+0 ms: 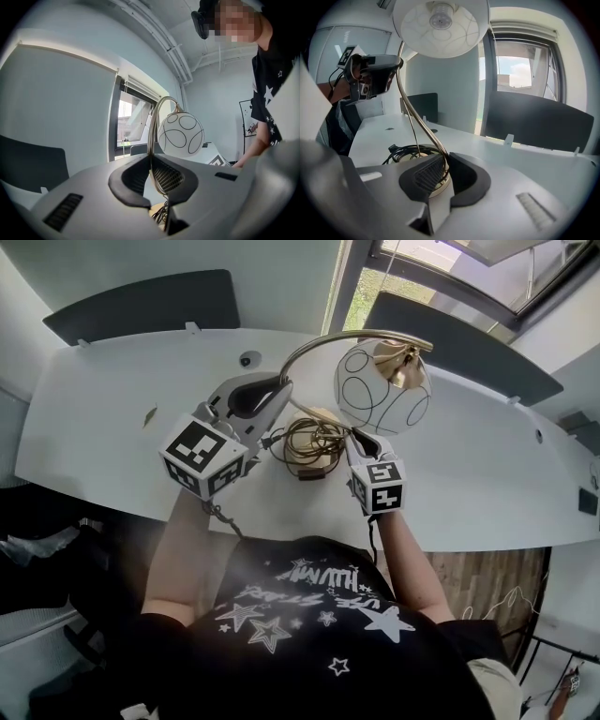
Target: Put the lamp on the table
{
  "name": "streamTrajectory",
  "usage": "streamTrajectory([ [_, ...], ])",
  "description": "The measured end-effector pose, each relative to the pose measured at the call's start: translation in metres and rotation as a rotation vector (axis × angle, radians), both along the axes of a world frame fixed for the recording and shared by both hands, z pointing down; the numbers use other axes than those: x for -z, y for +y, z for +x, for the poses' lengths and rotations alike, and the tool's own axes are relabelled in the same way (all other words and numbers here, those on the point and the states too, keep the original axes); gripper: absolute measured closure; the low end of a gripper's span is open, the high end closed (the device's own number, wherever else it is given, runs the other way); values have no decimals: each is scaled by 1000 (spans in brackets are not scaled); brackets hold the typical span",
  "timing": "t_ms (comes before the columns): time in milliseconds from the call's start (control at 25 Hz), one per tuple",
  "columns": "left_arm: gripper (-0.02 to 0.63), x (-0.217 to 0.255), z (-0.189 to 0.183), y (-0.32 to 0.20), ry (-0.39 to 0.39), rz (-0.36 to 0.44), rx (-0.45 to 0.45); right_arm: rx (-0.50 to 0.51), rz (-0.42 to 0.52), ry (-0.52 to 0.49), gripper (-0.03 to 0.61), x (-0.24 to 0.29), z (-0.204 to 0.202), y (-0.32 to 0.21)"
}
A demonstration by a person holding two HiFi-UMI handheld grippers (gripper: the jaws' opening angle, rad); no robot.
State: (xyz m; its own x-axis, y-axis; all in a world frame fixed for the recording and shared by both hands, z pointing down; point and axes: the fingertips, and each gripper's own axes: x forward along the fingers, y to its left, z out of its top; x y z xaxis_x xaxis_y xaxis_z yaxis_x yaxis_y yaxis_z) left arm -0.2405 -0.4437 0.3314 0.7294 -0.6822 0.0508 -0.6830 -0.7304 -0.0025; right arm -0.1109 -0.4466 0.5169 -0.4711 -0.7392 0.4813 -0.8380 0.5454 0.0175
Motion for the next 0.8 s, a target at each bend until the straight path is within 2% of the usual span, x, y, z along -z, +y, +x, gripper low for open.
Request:
streamTrajectory([
  [360,581,-20,-14,-30,-6,-34,-21,-43,-23,23,537,-17,-11,-25],
  [800,581,-33,-9,-41,-29,-57,-49,-59,-55,36,537,-30,-9,-33],
])
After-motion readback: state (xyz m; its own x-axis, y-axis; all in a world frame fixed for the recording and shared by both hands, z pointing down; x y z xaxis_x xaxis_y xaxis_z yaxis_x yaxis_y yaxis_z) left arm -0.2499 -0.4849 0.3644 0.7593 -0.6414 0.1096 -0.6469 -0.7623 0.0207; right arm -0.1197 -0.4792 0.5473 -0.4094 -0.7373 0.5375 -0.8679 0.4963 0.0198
